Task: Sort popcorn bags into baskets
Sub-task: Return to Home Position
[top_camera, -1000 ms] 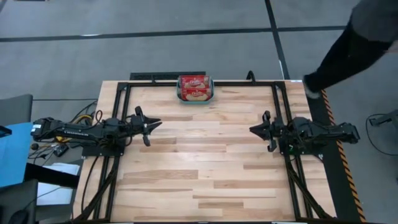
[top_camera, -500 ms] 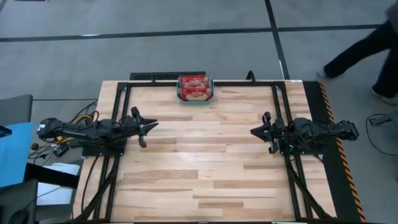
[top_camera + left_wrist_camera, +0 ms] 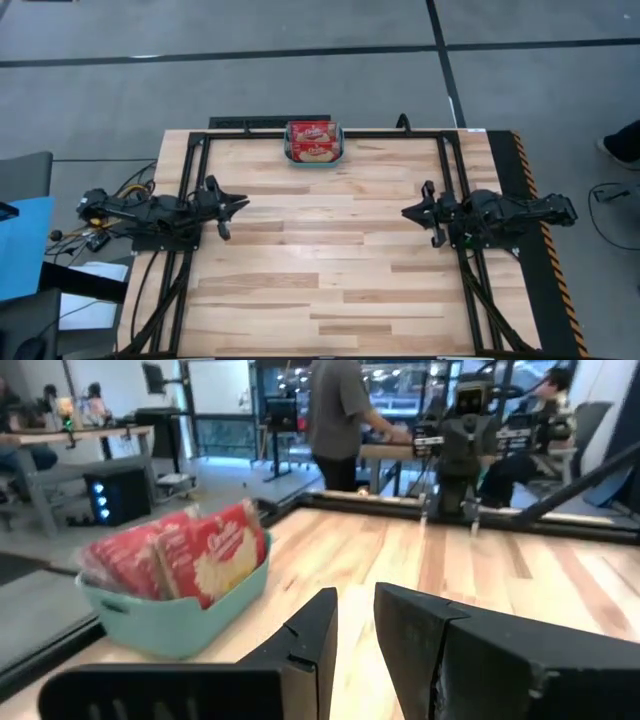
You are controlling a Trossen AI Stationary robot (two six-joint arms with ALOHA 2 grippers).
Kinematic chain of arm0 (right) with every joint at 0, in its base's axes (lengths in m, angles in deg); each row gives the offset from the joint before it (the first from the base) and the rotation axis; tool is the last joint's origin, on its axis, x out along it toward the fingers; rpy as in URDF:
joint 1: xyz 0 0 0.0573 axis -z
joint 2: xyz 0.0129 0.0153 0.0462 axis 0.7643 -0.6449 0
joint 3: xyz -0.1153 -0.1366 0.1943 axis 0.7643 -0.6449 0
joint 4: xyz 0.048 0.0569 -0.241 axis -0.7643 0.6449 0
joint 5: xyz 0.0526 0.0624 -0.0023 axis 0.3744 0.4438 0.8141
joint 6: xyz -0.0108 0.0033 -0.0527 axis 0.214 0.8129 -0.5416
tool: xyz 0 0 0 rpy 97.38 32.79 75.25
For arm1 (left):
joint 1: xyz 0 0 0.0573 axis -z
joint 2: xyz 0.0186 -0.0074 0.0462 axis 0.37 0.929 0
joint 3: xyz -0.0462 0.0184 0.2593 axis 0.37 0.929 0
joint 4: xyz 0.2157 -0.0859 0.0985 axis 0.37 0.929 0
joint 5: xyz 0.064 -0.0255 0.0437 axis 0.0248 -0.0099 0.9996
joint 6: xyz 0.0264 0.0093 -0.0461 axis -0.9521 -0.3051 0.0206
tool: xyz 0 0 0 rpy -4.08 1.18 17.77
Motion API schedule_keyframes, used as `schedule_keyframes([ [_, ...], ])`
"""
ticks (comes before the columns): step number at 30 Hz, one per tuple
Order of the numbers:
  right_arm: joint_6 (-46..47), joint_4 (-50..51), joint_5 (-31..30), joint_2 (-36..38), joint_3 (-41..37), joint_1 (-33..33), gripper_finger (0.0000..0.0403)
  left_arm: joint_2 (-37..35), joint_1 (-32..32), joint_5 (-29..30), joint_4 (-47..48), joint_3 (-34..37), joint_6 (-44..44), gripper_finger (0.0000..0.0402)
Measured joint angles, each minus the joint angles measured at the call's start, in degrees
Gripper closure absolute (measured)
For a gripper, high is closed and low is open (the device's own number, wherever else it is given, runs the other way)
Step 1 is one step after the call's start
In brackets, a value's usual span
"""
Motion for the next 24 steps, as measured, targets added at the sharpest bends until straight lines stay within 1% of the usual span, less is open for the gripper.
schedule_keyframes([
  [2, 0.69, 2.72, 0.04, -0.01, -0.09, 0.0, 0.0337, -0.01, 0.0, 0.88, 1.52, 0.0, 0.51, 0.0339],
  [6, 1.91, 3.56, 0.34, -0.04, -0.03, -0.14, 0.0337, 0.61, -0.02, 0.94, 1.39, 0.0, 0.39, 0.0339],
  [15, -0.43, 2.46, 0.46, -0.03, 0.0, 0.08, 0.0337, 1.99, 0.0, 0.14, 1.48, 0.0, 2.23, 0.0339],
  [24, -0.39, 3.04, 0.46, -0.03, -0.02, 0.33, 0.0337, 2.01, -0.02, -0.44, 1.47, 0.0, 1.07, 0.0339],
])
